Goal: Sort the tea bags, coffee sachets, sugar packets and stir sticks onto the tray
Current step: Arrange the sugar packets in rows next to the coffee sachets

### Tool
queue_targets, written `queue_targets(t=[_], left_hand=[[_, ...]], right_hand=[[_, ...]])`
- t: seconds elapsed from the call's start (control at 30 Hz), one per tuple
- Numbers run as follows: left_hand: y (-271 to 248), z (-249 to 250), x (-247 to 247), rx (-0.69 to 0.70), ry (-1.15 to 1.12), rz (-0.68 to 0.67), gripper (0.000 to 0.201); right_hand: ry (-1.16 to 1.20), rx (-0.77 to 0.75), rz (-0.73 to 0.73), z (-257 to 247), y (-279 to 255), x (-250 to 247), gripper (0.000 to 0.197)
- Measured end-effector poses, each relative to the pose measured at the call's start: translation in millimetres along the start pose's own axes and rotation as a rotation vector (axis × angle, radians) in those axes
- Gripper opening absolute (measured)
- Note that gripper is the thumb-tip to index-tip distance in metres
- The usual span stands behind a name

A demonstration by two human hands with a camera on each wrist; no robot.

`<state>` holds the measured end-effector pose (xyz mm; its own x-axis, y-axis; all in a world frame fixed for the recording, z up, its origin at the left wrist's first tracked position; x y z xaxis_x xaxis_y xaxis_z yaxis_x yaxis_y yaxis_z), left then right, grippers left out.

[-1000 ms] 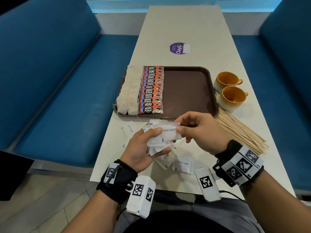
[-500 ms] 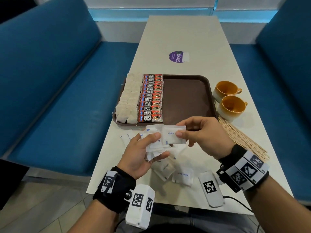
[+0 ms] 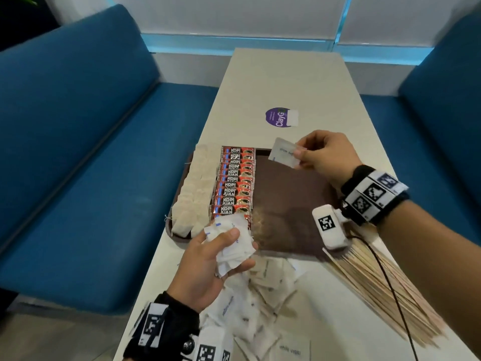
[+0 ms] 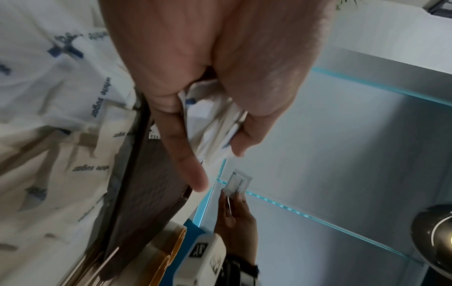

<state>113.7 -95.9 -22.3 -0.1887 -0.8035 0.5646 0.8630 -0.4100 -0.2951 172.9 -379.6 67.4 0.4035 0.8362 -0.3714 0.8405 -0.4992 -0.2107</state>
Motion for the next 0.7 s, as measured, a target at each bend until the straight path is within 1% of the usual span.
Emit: queue_targets(t=[0.07, 0.13, 0.23, 0.3, 0.33, 0.4, 0.47, 0.5, 0.6, 0.63, 0.7], left_hand=[[10, 0, -1, -0.005, 0.012, 0.004, 0.047], [19, -1, -3, -0.004, 0.023, 0.006, 0.05], [32, -2, -7, -0.007, 0.028, 0.014, 0.048], [39, -4, -9, -0.018, 0.027, 0.021, 0.049], [43, -4, -10, -0.02, 0.03, 0.023, 0.051], [48, -6, -13, -0.024, 0.042, 0.027, 0.053], [53, -7, -18, -0.034, 0.049, 0.035, 0.056], [54, -7, -20, -0.038, 0.053, 0.037, 0.059], [58, -9, -26, -0.055, 0.069, 0.042, 0.078], [59, -9, -26, -0.058, 0.069, 0.043, 0.082], [60, -10, -27, -0.06, 0.07, 0.047, 0.082]], right_hand=[[-0.067, 0.011, 0.029, 3, 37, 4, 0.015], [-0.145, 0.043, 0.036, 9, 70, 12, 0.015], [-0.291, 0.07, 0.001, 19, 108, 31, 0.013], [-0.396, 0.07, -0.025, 24, 126, 44, 0.007], [-0.434, 0.068, -0.031, 26, 132, 50, 0.002], [-0.491, 0.075, -0.037, 31, 146, 60, 0.007], [-0.544, 0.089, -0.031, 36, 156, 66, 0.008], [-0.562, 0.092, -0.024, 37, 160, 69, 0.008], [-0.574, 0.076, 0.015, 37, 169, 71, 0.005], [-0.58, 0.063, 0.031, 36, 171, 71, 0.005], [-0.616, 0.031, 0.056, 34, 173, 70, 0.004]])
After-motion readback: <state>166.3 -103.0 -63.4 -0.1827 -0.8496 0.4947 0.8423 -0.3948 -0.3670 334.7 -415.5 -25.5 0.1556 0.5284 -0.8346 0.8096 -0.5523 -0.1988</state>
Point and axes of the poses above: each hand's wrist, its own y-axis towards the middle knuckle, its own x-axis out of the palm, z = x × y, the point moved 6 cm from there along y, towards the middle knuckle, and after that the axes turned 11 degrees about x, right-handed, at the moved point
